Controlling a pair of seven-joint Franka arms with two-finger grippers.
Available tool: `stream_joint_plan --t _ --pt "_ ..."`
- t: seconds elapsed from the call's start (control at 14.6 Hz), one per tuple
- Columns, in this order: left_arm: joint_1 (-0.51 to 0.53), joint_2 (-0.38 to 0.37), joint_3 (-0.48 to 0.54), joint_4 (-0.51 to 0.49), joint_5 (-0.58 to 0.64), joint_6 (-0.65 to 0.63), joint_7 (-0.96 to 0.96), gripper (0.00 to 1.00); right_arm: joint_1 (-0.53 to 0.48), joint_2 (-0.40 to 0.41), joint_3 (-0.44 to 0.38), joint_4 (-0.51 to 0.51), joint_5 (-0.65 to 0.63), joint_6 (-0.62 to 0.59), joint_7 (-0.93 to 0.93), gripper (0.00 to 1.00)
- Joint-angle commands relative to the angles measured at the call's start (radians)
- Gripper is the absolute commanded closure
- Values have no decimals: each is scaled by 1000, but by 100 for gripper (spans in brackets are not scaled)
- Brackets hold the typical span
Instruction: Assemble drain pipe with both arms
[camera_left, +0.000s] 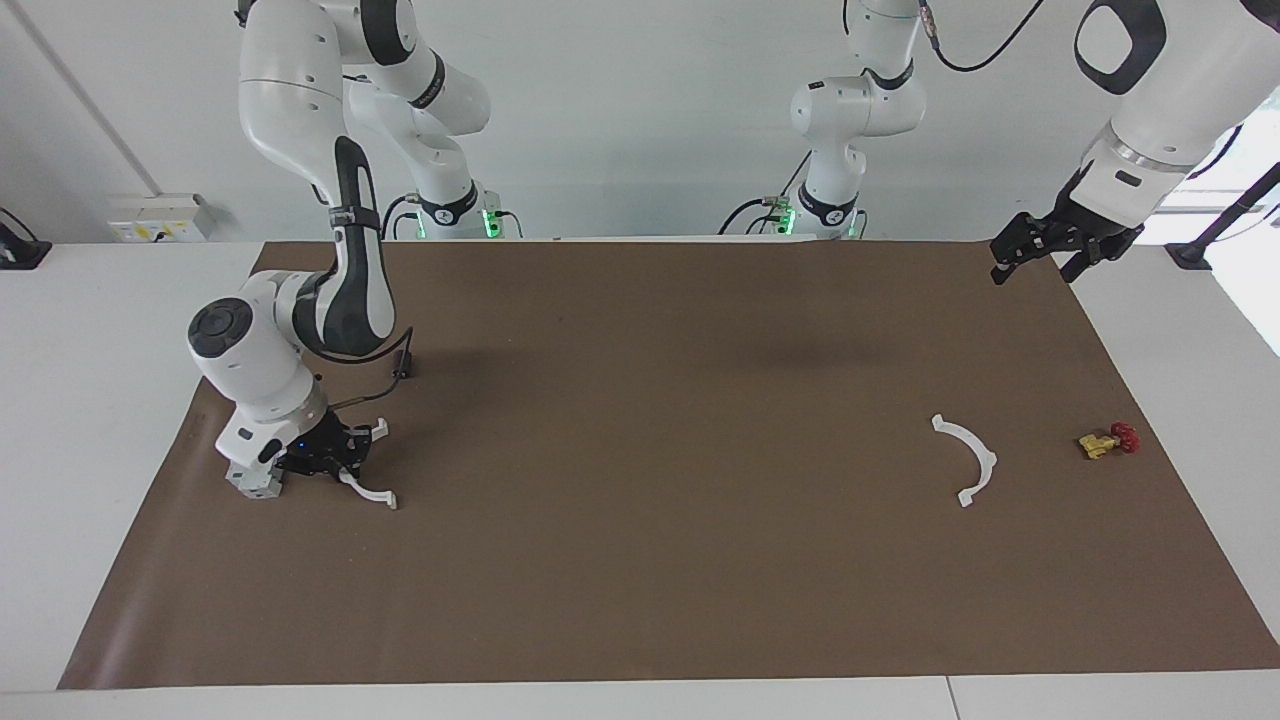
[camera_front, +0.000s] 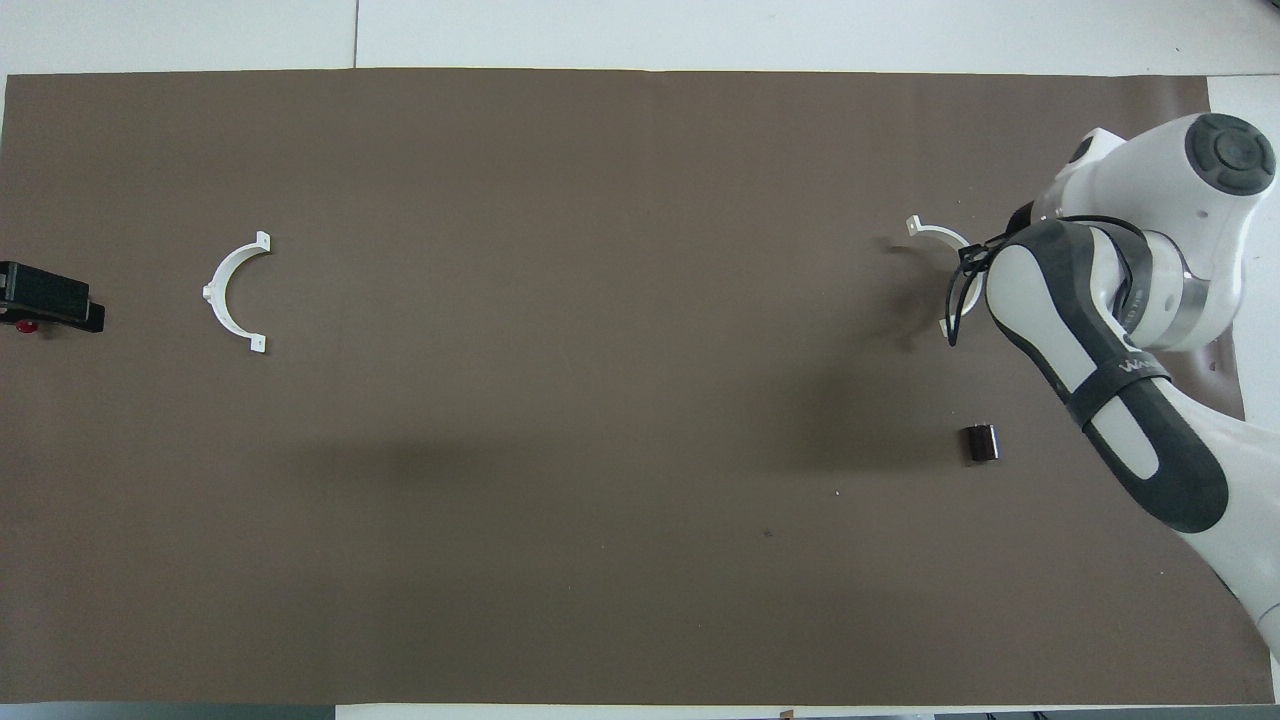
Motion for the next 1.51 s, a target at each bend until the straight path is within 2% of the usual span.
stream_joint_plan --t 0.0,0.21,0.48,0.89,0.96,1.23,1.44 --pt "-3 -15 6 -16 5 -5 6 0 177 54 0 160 11 -68 278 100" --pt "-3 -15 6 -16 5 -5 6 0 335 148 -2 276 7 -77 565 100" --pt "-3 -15 6 -16 5 -5 6 0 392 176 -2 283 -24 -51 766 100" --pt "-5 -18 6 -16 5 -35 -3 0 432 179 0 211 -39 -9 776 100" --pt "-9 -15 6 -18 5 -16 -1 0 449 179 0 205 -41 -9 774 100" --pt "0 -30 5 -137 5 139 6 0 449 179 0 182 -43 -11 715 100" --pt "3 -3 6 -269 5 349 11 0 455 174 -2 153 -46 -9 687 98"
